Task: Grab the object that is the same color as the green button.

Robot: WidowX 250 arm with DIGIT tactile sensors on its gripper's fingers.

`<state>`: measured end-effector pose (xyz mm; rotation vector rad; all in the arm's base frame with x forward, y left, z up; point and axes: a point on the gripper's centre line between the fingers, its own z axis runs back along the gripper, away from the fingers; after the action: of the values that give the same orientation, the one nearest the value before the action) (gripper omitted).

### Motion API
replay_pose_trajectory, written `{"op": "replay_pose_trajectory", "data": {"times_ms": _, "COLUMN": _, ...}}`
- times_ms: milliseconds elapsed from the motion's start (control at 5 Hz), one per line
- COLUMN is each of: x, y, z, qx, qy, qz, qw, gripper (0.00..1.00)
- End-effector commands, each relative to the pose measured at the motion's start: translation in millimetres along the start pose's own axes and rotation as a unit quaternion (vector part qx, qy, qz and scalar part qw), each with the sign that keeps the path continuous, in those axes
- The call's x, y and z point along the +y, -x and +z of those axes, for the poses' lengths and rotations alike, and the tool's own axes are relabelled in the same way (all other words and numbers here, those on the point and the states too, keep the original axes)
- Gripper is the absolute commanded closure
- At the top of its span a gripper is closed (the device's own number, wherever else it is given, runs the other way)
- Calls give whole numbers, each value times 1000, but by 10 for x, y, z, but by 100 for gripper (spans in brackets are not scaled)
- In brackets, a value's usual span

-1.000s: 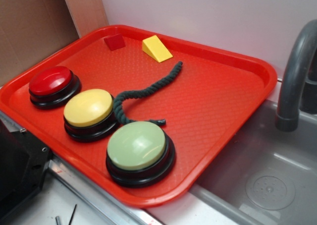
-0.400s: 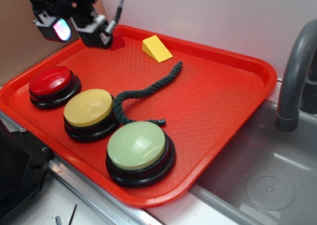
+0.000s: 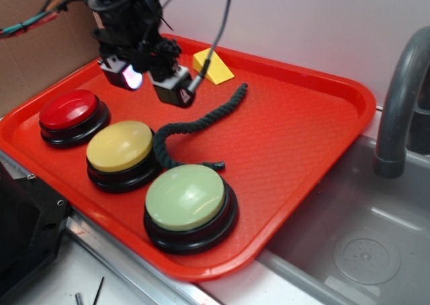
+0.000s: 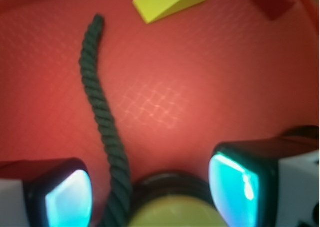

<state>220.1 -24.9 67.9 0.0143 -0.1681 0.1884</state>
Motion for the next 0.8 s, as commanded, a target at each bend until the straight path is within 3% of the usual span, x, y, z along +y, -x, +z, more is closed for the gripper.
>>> {"op": "replay_pose_trajectory", "data": {"times_ms": 0, "x": -210, "y": -109, "z": -324, "qx": 4, "qy": -23, "qz": -34, "qw": 999, "gripper": 0}}
{"op": "replay_pose_trajectory", "data": {"times_ms": 200, "x": -212, "y": -81, "z": -391, "qx": 1, "qy": -23, "qz": -20, "qw": 1000, "gripper": 100}}
{"op": "replay_pose_trajectory", "data": {"times_ms": 600, "x": -109, "y": -107, "z": -342, "qx": 3, "qy": -21, "qz": -7, "qw": 1000, "gripper": 100}}
